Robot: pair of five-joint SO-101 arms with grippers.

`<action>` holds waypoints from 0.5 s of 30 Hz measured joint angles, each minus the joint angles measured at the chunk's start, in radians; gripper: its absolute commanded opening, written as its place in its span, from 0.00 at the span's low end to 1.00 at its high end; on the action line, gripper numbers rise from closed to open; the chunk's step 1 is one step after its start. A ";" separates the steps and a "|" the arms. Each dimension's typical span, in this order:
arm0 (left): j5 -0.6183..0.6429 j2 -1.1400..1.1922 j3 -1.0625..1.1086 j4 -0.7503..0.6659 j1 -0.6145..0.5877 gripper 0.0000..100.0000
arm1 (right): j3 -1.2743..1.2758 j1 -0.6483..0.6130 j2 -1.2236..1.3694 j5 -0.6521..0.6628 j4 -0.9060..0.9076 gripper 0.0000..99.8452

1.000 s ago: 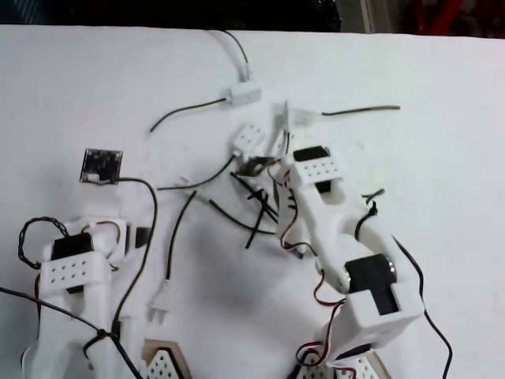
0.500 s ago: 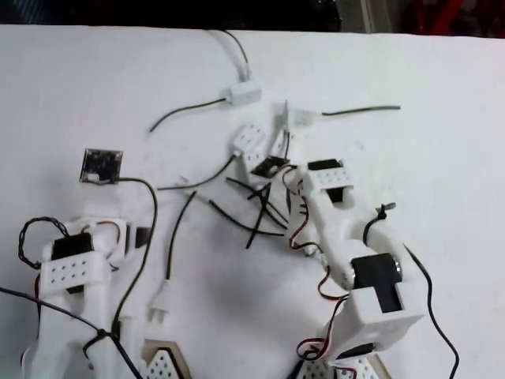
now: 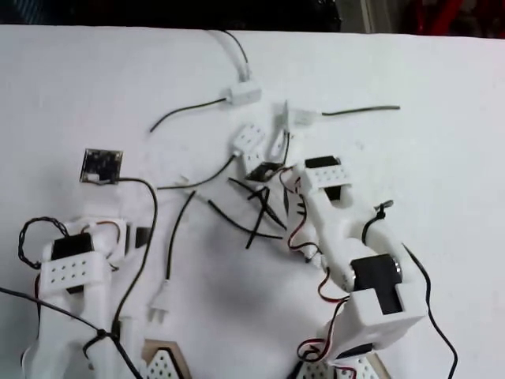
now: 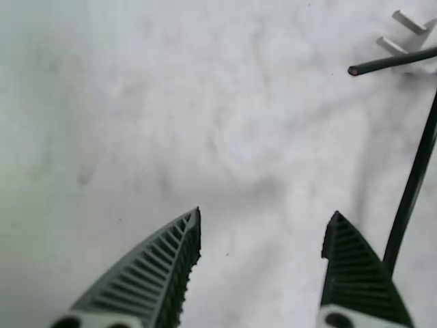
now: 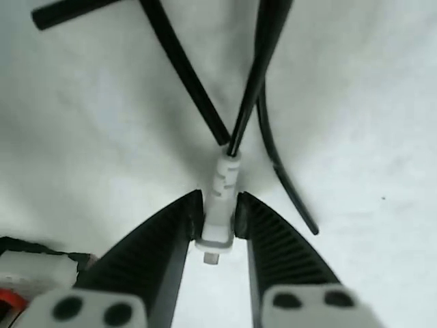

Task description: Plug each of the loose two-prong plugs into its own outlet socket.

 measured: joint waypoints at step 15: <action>0.000 0.000 0.000 0.000 0.000 0.29 | -0.032 0.002 -0.075 -0.002 0.094 0.02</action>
